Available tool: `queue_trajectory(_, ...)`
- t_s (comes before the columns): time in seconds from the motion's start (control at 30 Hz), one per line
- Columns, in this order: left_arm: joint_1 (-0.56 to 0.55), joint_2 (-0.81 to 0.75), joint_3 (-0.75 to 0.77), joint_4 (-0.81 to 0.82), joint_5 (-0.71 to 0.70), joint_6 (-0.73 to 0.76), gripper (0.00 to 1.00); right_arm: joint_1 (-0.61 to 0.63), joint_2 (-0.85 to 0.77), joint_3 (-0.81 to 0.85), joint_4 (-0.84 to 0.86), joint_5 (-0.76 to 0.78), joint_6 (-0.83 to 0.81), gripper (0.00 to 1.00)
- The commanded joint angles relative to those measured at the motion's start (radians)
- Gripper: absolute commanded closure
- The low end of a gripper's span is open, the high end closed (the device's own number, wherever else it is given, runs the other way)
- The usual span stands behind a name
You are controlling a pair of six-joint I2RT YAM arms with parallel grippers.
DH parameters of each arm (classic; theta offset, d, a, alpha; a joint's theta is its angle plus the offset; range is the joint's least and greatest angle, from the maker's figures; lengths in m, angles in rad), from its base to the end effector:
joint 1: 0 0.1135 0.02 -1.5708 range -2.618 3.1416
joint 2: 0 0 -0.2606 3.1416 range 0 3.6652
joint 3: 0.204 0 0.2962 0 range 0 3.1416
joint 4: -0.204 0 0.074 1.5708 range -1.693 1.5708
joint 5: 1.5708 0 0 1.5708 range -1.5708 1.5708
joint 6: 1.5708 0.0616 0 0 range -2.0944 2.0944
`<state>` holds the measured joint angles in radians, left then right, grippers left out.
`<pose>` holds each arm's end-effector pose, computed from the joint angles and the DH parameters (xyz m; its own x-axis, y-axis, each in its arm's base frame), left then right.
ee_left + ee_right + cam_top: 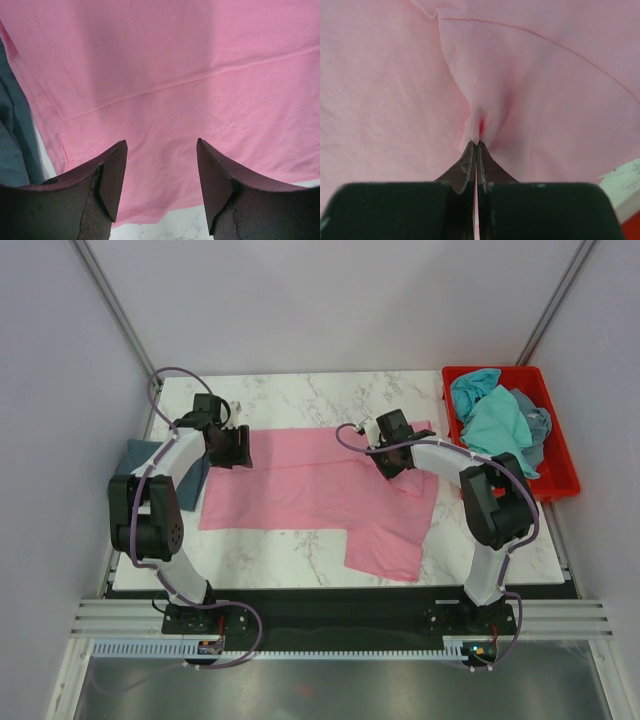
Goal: Fold and stack the t-shirts
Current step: Fold the tshirt
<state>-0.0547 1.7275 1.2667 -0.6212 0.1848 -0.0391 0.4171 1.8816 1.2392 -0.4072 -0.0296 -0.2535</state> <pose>0.4091 -0.0337 0.1769 -0.8864 0.0101 -0.4629 0.1053 0.9779 -0.1805 0.3973 0.1780 0.1183 -0.6626 -0.5678 -0.4884 -0.6039 0.7908 -0.1000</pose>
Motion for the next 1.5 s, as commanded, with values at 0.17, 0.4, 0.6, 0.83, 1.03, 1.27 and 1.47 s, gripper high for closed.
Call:
queue_trajectory(0.17,-0.004,-0.005,0.031,0.020,0.005,-0.030,0.34,-0.003,-0.081,0.019,0.021,0.135,-0.041,1.00)
queue_trajectory(0.4,-0.004,0.000,0.036,0.021,0.012,-0.031,0.35,-0.023,-0.065,0.025,0.057,0.223,-0.043,1.00)
queue_trajectory(0.6,-0.004,-0.011,0.028,0.023,0.004,-0.030,0.35,-0.023,-0.027,0.060,0.084,0.293,-0.030,0.91)
queue_trajectory(0.83,-0.004,-0.019,0.022,0.026,0.001,-0.028,0.35,-0.023,-0.027,0.083,0.099,0.341,-0.033,0.71)
queue_trajectory(1.03,-0.010,-0.022,0.022,0.025,-0.008,-0.025,0.35,-0.027,-0.044,0.088,0.122,0.372,-0.050,0.64)
queue_trajectory(1.27,-0.028,-0.034,0.016,0.028,-0.028,-0.015,0.34,-0.012,-0.139,0.094,0.073,0.214,-0.041,0.67)
queue_trajectory(1.47,-0.028,-0.034,0.013,0.034,-0.025,-0.021,0.34,0.006,-0.161,0.030,0.007,0.054,-0.003,0.72)
